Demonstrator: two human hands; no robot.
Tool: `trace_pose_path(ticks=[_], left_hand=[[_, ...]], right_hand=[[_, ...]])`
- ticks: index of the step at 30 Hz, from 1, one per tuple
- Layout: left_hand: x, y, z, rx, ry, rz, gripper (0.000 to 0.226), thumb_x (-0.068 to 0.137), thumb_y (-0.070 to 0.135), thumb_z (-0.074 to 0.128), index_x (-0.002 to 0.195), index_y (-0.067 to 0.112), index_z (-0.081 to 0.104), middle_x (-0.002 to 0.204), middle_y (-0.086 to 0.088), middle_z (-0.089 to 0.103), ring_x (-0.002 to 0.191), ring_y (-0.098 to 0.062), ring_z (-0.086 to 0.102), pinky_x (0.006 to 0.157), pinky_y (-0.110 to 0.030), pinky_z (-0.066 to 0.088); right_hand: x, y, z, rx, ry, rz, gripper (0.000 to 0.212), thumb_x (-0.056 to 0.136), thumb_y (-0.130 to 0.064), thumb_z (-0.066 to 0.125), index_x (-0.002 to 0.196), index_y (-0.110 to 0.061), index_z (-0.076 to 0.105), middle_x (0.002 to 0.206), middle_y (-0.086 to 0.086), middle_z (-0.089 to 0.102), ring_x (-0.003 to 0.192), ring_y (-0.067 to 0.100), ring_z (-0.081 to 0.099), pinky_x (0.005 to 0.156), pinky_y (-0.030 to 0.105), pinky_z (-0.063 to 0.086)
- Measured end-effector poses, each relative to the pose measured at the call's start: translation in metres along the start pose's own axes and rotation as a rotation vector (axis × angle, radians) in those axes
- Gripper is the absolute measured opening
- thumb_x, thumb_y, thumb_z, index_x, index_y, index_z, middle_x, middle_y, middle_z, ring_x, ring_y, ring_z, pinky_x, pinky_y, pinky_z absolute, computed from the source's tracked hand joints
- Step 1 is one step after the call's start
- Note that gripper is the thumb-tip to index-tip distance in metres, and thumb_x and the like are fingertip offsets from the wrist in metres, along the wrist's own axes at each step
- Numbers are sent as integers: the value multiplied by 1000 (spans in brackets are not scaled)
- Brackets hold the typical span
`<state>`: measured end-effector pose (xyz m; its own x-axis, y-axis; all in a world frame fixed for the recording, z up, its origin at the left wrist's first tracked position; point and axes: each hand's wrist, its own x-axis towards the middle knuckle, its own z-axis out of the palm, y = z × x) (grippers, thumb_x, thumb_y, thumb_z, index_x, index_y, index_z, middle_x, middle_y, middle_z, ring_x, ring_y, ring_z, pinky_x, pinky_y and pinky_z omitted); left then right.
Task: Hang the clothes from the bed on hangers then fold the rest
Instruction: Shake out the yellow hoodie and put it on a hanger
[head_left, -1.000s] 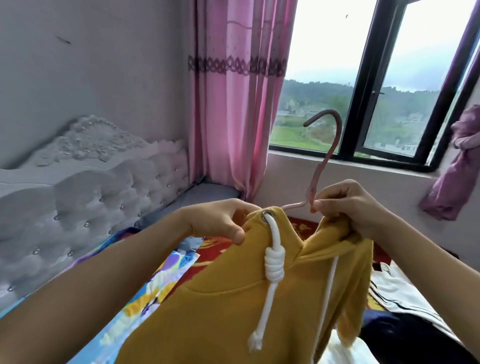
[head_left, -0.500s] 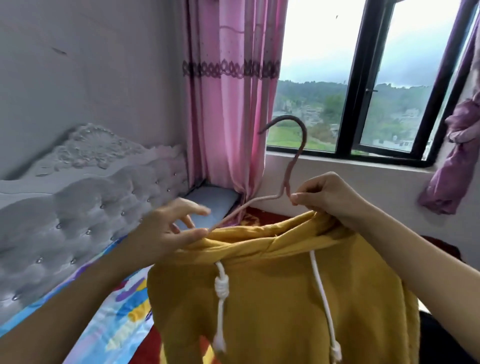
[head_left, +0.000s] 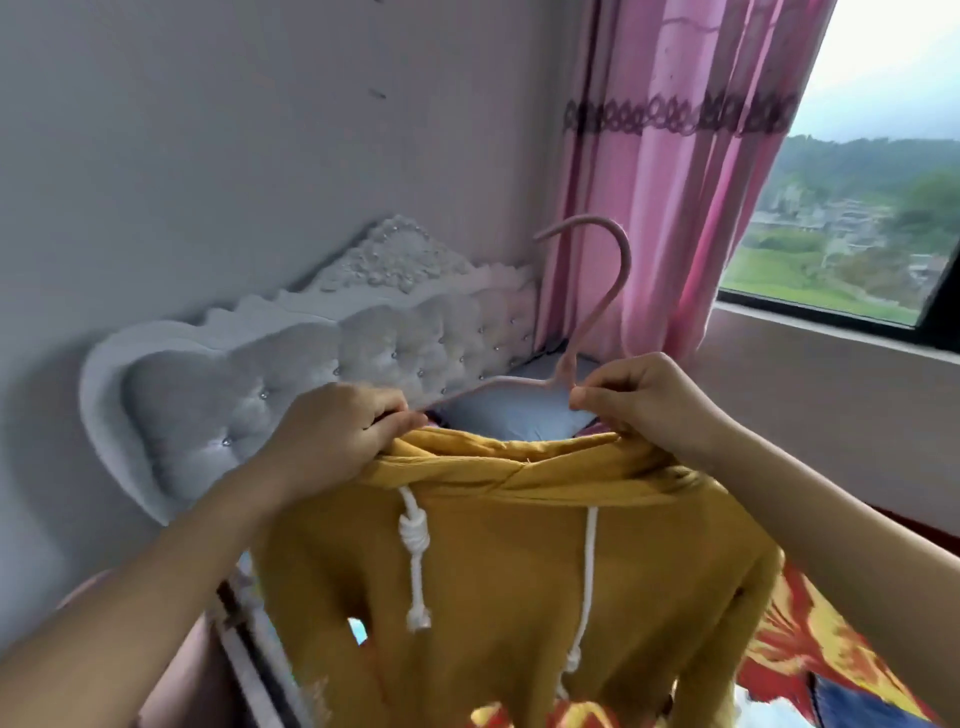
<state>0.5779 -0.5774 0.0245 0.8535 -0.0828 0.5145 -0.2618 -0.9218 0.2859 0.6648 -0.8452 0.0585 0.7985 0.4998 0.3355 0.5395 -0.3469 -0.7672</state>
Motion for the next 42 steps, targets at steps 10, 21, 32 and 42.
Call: trace_pose_path(ticks=[10, 21, 32, 42], left_hand=[[-199, -43, -108, 59, 47, -494, 31, 88, 52, 46, 75, 31, 65, 68, 14, 62, 68, -3, 57, 62, -18, 40], [-438, -51, -285, 371, 364, -855, 22, 97, 32, 47, 106, 26, 66, 95, 7, 67, 88, -9, 58, 75, -32, 46], [-588, -89, -372, 700, 561, -1033, 38, 96, 32, 49, 132, 20, 53, 126, 4, 57, 122, -17, 42, 97, -34, 33], [-692, -200, -489, 756, 262, -1289, 51, 97, 48, 36, 145, 31, 31, 151, 9, 31, 138, -8, 19, 110, -30, 19]], right_hand=[[-6, -110, 159, -9, -412, -297, 36, 87, -20, 63, 52, -14, 65, 46, 1, 45, 46, 8, 36, 46, 19, 30], [-92, -317, 363, 188, -679, -533, 36, 88, -18, 63, 52, -14, 62, 38, -7, 39, 36, 4, 32, 41, 14, 28], [-136, -451, 531, 335, -780, -647, 26, 86, -19, 65, 65, -5, 69, 43, -2, 48, 36, 3, 41, 37, 12, 33], [-106, -571, 703, 359, -888, -673, 53, 83, -10, 69, 38, -14, 43, 34, -7, 33, 30, 6, 27, 37, 14, 28]])
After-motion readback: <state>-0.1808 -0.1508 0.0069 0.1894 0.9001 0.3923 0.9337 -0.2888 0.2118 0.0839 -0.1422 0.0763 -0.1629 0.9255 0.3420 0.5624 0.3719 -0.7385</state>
